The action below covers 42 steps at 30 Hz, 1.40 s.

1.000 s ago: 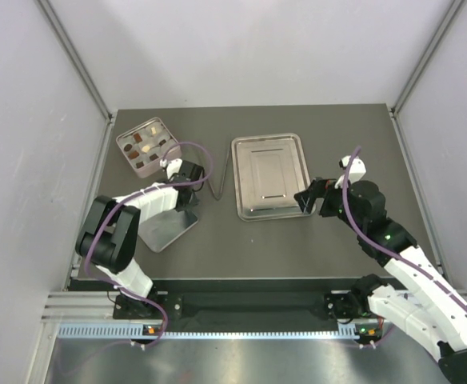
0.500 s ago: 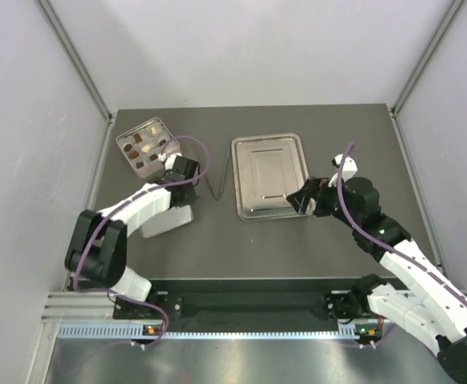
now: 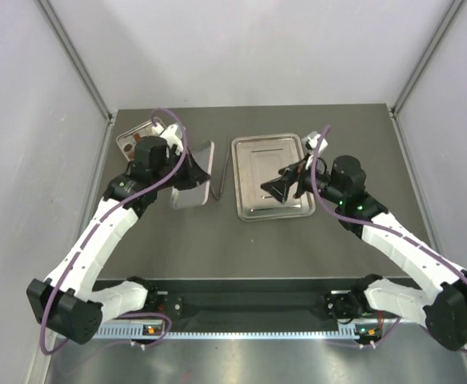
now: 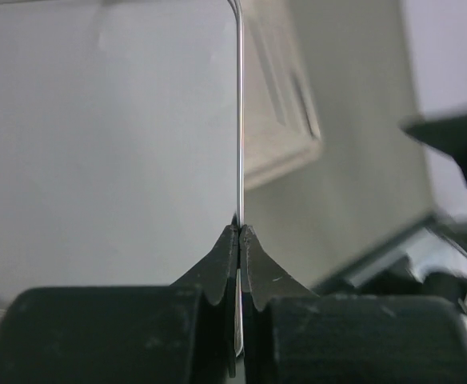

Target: Pack the chocolate

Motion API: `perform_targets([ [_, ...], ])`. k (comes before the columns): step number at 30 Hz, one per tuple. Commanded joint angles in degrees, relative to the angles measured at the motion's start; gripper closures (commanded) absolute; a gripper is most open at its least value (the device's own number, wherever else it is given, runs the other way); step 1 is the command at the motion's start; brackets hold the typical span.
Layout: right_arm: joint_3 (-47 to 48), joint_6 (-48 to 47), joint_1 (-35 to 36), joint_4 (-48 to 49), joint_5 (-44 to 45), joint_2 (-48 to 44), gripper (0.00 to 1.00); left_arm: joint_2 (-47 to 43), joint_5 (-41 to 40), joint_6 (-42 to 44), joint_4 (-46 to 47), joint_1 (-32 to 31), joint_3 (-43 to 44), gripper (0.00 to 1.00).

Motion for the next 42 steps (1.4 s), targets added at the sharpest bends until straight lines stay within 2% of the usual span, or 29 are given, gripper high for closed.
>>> perform_targets([
  [1, 3.7, -12.8, 0.6, 14.9, -8.0, 1.7, 0.04, -2.6, 19.3, 2.1, -0.9, 0.1, 0.8, 1.0],
  [4, 1.5, -20.5, 0.6, 26.0, -10.3, 3.0, 0.03, -3.4, 27.9, 1.6, -1.0, 0.0, -0.6, 1.0],
  [6, 2.6, -28.7, 0.6, 27.2, -16.6, 5.5, 0.04, -4.0, 30.7, 2.3, -1.8, 0.0, -1.2, 1.0],
  [9, 5.6, -35.5, 0.6, 23.6, -24.4, 8.2, 0.05, -4.7, 29.7, 4.4, -4.2, 0.0, -1.2, 1.0],
  [11, 7.0, -40.2, 0.6, 20.9, -30.4, 9.2, 0.05, -4.3, 32.7, 5.6, -4.7, 0.0, -1.1, 1.0],
  [13, 8.4, -46.8, 0.6, 15.3, -33.7, 11.0, 0.04, -3.4, 35.9, 6.3, -5.7, 0.0, -0.7, 1.0],
  [17, 14.3, -56.2, 0.6, 5.6, -38.0, 14.2, 0.05, -3.0, 35.8, 8.1, -7.2, 0.0, -0.5, 1.0],
  [19, 17.5, -60.8, 0.9, -0.2, -38.4, 16.2, 0.06, -2.5, 35.9, 8.2, -7.3, 0.0, -0.7, 1.0],
  [22, 19.5, -63.9, 2.0, -2.1, -38.1, 18.7, 0.07, -0.7, 38.0, 8.3, -7.3, 0.0, -0.7, 1.0],
  [28, 26.7, -74.0, 4.2, -15.9, -37.1, 24.2, 0.09, 1.9, 37.5, 9.9, -8.3, -0.1, 0.7, 1.0],
  [35, 29.3, -81.6, 6.2, -25.8, -35.4, 27.6, 0.14, 4.2, 37.3, 10.3, -8.6, -0.1, 2.5, 1.0],
  [37, 29.8, -82.1, 7.0, -26.9, -34.7, 28.4, 0.18, 4.9, 37.2, 10.9, -9.2, -0.1, 3.5, 1.0],
  [40, 30.2, -83.0, 8.1, -27.9, -31.6, 29.1, 0.33, 5.7, 37.1, 11.1, -9.8, -0.1, 5.1, 1.0],
  [42, 30.2, -83.0, 8.7, -27.8, -31.0, 29.3, 0.39, 6.2, 37.1, 11.2, -10.0, -0.1, 6.0, 1.0],
])
